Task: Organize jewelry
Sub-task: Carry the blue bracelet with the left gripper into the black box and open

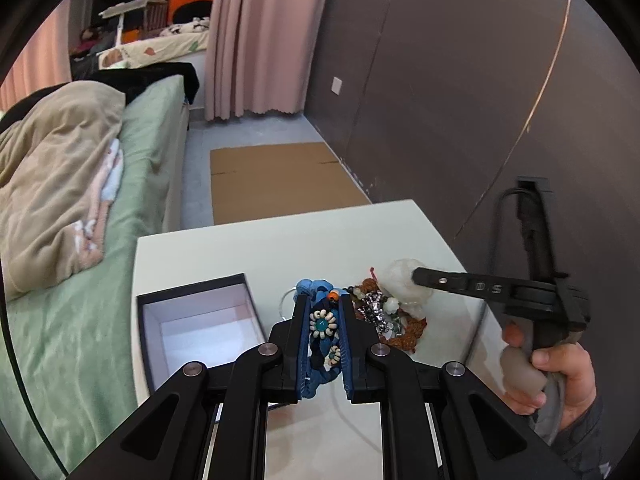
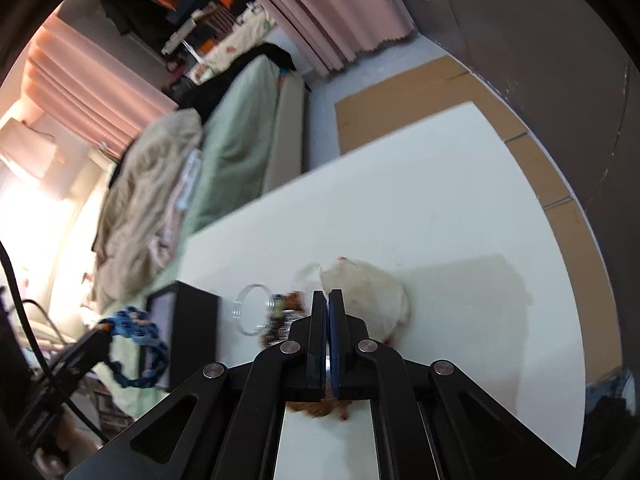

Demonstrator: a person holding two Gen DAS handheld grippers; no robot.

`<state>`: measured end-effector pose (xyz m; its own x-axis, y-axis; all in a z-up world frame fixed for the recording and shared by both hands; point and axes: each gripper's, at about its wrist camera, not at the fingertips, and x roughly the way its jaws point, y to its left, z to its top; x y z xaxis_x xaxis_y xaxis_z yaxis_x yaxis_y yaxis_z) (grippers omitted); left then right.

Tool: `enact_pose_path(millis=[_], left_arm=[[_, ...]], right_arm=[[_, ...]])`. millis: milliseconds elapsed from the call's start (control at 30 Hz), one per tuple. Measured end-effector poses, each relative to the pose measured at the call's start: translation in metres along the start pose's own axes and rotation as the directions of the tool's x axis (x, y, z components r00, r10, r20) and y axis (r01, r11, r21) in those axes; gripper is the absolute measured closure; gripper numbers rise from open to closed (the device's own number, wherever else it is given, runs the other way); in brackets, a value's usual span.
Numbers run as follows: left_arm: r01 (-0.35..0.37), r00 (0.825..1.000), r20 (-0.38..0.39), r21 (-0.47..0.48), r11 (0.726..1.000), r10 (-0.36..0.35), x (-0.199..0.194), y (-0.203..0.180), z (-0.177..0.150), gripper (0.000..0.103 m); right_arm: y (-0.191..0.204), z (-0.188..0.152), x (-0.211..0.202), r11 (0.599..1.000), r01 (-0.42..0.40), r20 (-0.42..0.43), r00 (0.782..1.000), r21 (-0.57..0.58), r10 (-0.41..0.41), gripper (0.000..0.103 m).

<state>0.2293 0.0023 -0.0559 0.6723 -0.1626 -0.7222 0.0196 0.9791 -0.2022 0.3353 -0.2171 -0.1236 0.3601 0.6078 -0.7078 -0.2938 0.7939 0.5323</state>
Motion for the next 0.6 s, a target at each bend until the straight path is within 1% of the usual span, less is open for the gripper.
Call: enact_pose_path(millis=[133, 267, 400, 600], left_arm=[[0.011, 1.0, 0.023, -0.028, 1.0, -0.01, -0.014, 0.011, 0.0, 0.089], [0.017, 0.999, 0.048, -0.044, 0.999, -0.015, -0.027, 0.022, 0.0, 0.089], [0.016, 0.997, 0.071, -0.063, 0.998, -0.011, -0.041, 0.034, -0.003, 0.089], [0.001, 0.995, 0.094, -0.101, 0.995, 0.009, -0.06, 0.058, -0.006, 0.089]], right_arm=[[0.023, 0.002, -0.024, 0.999, -0.019, 0.043, 0.999, -0.031, 0.02, 0.1], [0.05, 0.005, -0.038, 0.997, -0.043, 0.063, 0.997, -0.07, 0.048, 0.1], [0.079, 0.006, -0.042, 0.991, -0.073, 0.063, 0.995, -0.11, 0.08, 0.1], [0.12, 0.002, -0.032, 0.981, -0.11, 0.038, 0.992, -0.161, 0.117, 0.1]])
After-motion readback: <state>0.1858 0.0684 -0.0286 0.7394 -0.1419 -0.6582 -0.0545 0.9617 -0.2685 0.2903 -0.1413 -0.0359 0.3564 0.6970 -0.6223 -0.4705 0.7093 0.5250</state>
